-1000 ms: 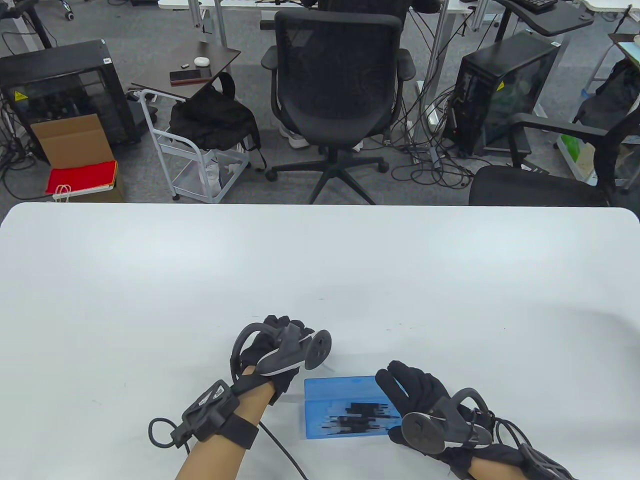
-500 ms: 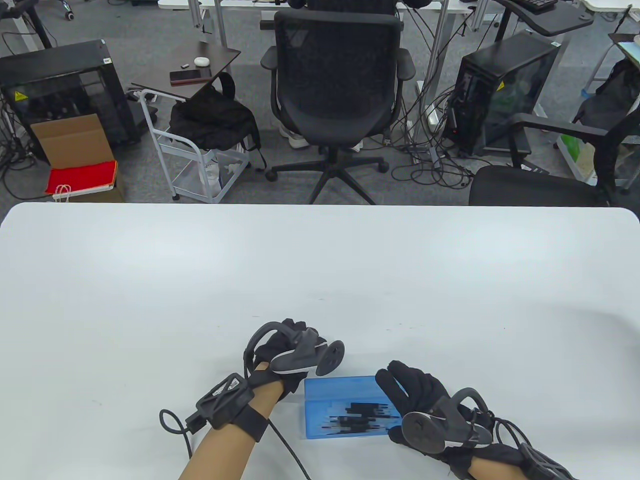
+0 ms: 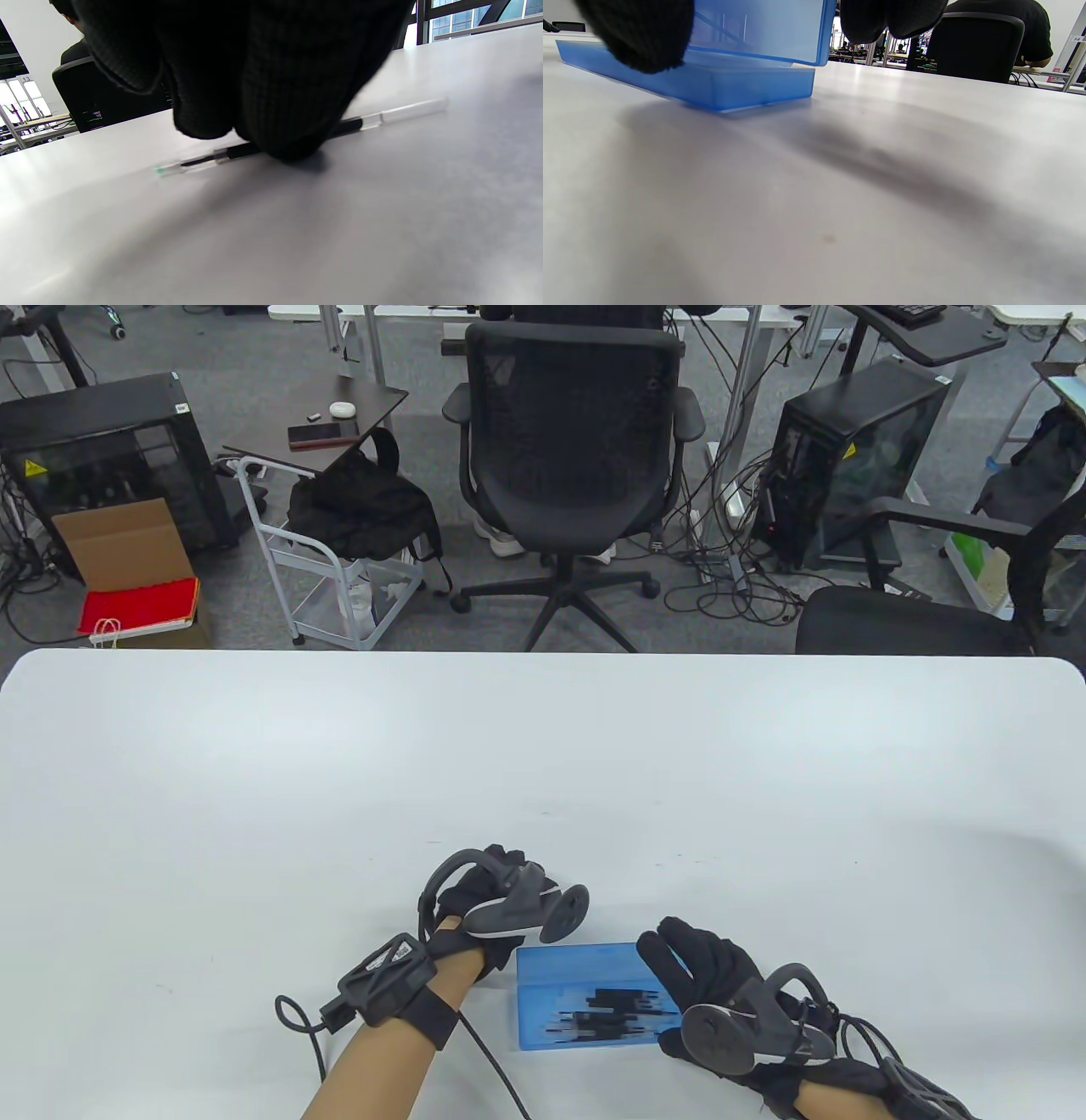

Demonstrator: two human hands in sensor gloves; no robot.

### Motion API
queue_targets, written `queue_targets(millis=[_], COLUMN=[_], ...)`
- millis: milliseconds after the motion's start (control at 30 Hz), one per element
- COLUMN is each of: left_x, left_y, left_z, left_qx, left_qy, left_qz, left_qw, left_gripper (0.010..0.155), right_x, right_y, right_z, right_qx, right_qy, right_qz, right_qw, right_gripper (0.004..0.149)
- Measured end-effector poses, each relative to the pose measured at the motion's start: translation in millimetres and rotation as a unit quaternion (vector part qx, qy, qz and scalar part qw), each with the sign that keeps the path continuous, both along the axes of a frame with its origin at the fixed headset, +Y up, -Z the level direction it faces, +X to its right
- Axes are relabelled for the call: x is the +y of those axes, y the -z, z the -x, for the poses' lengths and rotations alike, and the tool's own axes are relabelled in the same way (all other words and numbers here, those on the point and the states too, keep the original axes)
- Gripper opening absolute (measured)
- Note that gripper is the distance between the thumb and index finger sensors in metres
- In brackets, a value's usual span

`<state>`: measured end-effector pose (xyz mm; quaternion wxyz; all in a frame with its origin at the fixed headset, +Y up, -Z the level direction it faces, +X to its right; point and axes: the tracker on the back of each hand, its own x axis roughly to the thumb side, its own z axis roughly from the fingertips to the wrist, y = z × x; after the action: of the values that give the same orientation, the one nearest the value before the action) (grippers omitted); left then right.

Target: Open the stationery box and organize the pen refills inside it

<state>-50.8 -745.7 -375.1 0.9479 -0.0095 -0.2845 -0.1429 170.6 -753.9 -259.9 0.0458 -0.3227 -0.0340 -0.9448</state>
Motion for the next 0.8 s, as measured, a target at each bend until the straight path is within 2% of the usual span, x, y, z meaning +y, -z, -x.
queue_targets(millis=[467, 800], left_x=[-1.8, -3.4], left_y=[4.5, 4.5], left_z=[2.9, 3.0], left_qx=[-0.002, -0.030], left_qy=[-0.021, -0.018], left_qz=[0.018, 0.022], left_qw=[1.000, 0.999], left_gripper=[0.043, 0.044], right_x=[0.0, 0.0], right_y=[0.5, 1.0], right_z=[-0.2, -0.2], right_qx=[-0.002, -0.003], right_qy=[0.001, 0.001], right_qz=[0.001, 0.002], right_qw=[1.000, 1.000], right_gripper=[0.110, 0.110])
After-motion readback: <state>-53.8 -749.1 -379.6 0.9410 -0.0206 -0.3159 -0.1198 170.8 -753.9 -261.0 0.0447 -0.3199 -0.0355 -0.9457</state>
